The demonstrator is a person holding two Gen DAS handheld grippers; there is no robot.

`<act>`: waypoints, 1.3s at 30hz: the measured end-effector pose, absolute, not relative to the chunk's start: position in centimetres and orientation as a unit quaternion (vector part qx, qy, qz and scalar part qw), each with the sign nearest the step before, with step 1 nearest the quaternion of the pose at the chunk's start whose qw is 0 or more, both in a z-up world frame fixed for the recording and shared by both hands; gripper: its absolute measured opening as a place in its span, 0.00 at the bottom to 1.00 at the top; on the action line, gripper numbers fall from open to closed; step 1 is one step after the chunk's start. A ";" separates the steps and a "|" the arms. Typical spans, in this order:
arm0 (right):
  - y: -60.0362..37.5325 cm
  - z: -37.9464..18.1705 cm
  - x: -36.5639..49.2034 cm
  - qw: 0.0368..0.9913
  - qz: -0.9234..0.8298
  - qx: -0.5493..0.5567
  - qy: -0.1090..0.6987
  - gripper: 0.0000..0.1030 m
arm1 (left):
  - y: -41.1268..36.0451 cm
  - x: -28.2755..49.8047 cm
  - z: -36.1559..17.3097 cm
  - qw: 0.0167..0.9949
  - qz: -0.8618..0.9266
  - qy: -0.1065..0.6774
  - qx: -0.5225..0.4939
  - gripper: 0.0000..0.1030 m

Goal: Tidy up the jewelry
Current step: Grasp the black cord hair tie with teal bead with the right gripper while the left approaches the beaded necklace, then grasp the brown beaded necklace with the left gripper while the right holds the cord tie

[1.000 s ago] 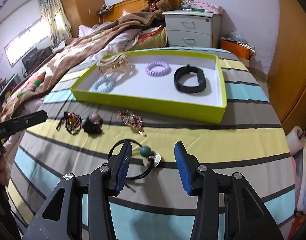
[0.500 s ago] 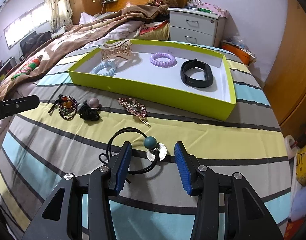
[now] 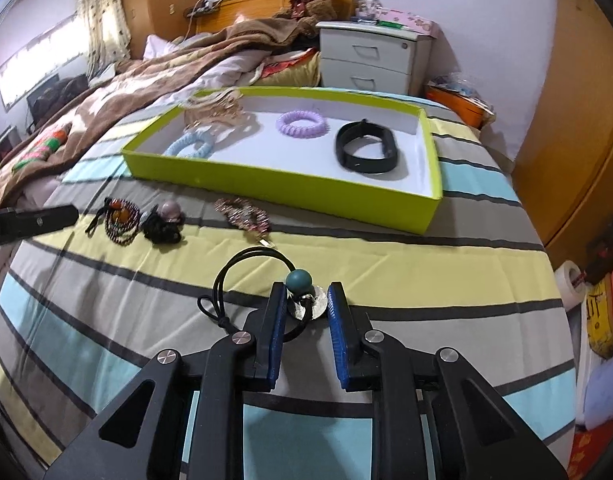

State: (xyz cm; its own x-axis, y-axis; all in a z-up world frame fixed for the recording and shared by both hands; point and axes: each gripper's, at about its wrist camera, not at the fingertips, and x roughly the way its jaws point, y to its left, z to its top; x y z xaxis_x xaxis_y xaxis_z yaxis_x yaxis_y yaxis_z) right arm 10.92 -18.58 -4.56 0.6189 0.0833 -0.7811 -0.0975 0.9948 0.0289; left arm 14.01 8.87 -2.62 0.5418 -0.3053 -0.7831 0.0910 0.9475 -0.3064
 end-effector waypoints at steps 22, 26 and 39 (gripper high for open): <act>-22.2 -2.0 9.4 0.916 0.048 0.037 0.397 0.21 | 5.2 17.4 -3.8 0.867 -0.104 0.485 -0.055 0.54; -22.4 -1.9 9.5 0.916 0.049 0.040 0.397 0.21 | 4.5 17.5 -3.9 0.868 -0.101 0.483 -0.044 0.54; -22.8 -2.3 9.9 0.914 0.056 0.048 0.398 0.21 | 3.3 17.4 -3.9 0.874 -0.097 0.476 -0.015 0.29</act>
